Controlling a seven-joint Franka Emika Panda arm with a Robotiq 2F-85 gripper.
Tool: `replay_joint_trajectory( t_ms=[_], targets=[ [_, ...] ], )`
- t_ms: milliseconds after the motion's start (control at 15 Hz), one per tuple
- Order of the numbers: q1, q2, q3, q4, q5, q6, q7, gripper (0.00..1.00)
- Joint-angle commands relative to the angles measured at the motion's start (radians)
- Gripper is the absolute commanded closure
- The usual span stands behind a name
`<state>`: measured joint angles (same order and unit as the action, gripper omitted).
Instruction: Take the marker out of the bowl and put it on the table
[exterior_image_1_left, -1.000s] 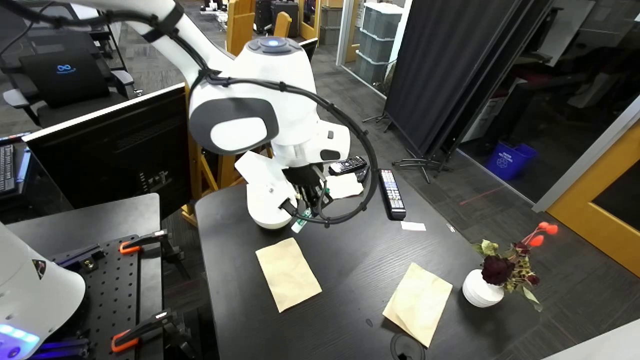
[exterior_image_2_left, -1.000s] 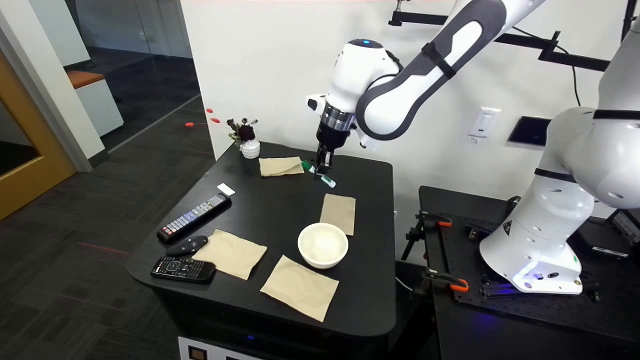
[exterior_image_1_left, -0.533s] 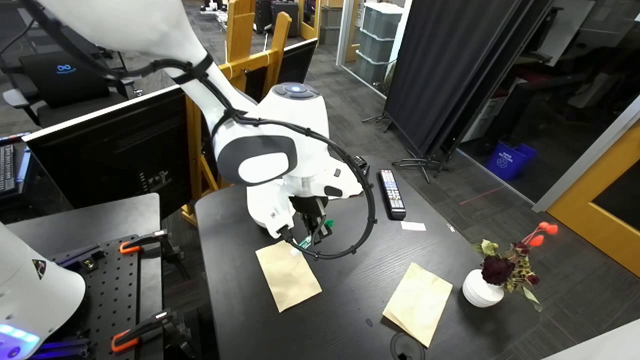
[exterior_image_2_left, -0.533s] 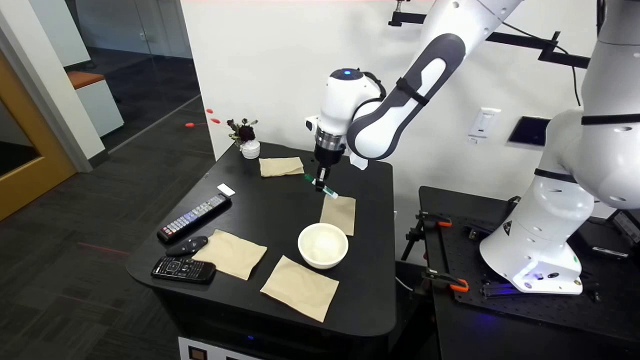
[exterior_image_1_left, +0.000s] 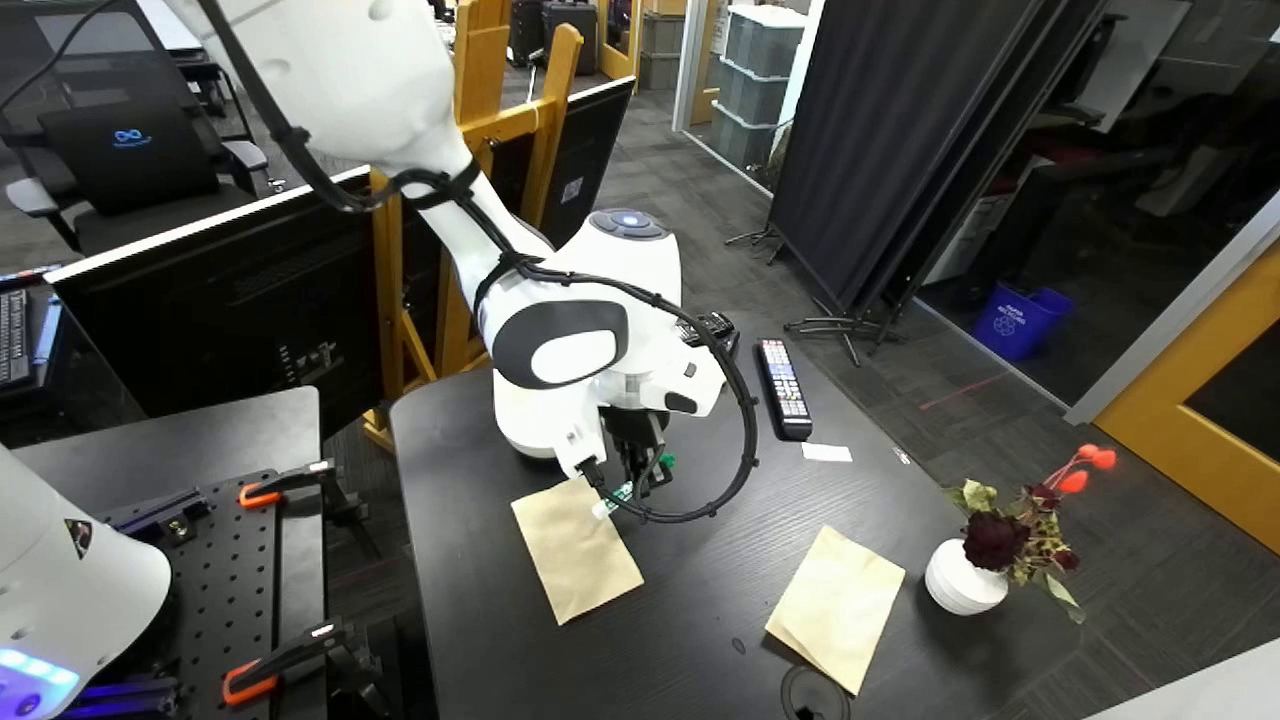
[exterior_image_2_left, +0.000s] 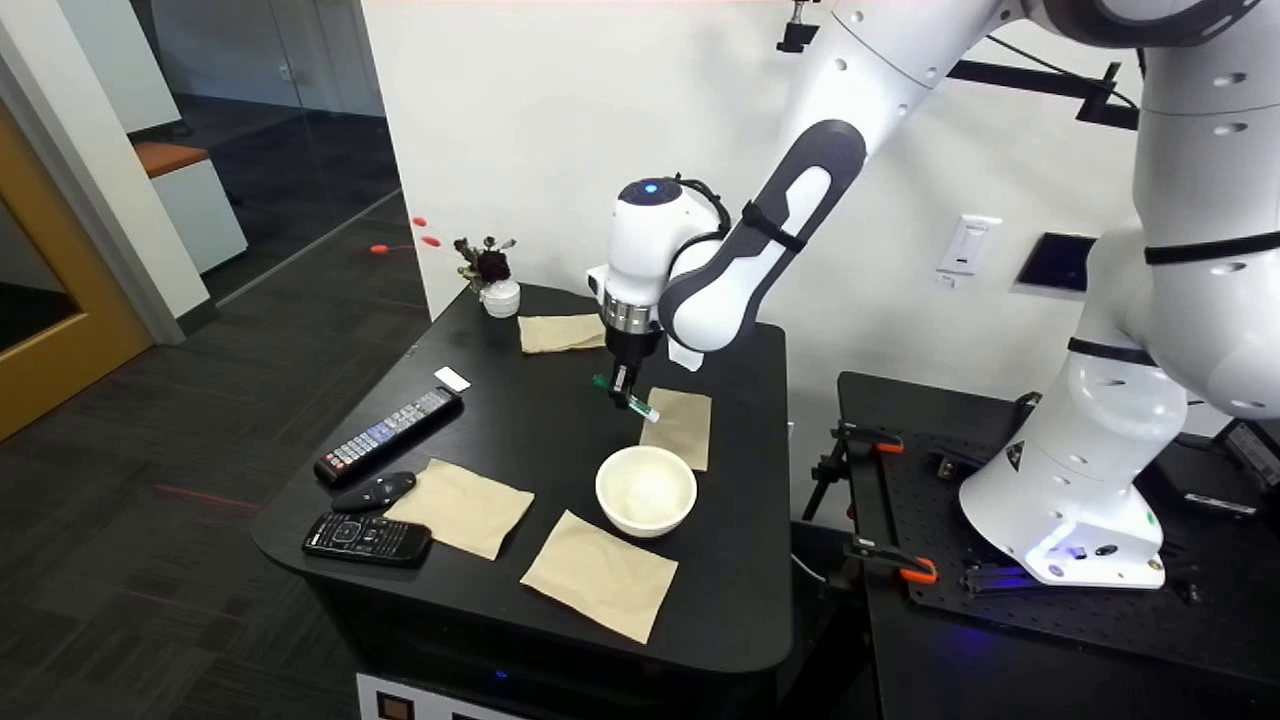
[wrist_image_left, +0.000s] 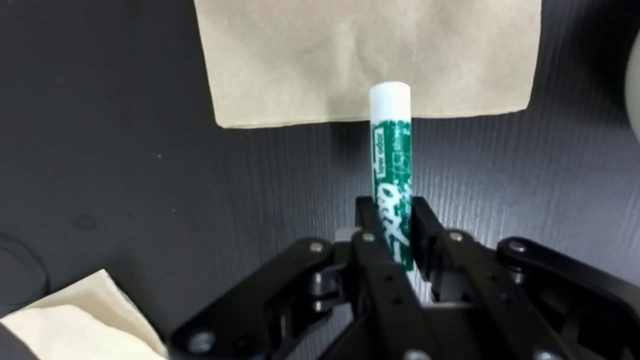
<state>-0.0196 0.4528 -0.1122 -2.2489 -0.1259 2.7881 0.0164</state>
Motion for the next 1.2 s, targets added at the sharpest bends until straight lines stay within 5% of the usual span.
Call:
replay_joint_trajectory(
  t_ms=[0, 67, 133, 267, 667, 1133],
  targets=[
    [0.034, 0.035, -0.04, 0.063, -0.011, -0.031, 0.068, 0.9],
    [0.036, 0.038, -0.044, 0.069, -0.009, -0.032, 0.076, 0.81],
    [0.036, 0.039, -0.046, 0.073, -0.006, -0.029, 0.079, 0.55],
    [0.034, 0.035, -0.047, 0.074, -0.002, -0.026, 0.085, 0.48],
    [0.022, -0.027, -0.048, 0.007, 0.003, 0.012, 0.074, 0.02],
    [0.012, -0.025, -0.037, 0.016, 0.003, -0.001, 0.052, 0.0]
  ],
)
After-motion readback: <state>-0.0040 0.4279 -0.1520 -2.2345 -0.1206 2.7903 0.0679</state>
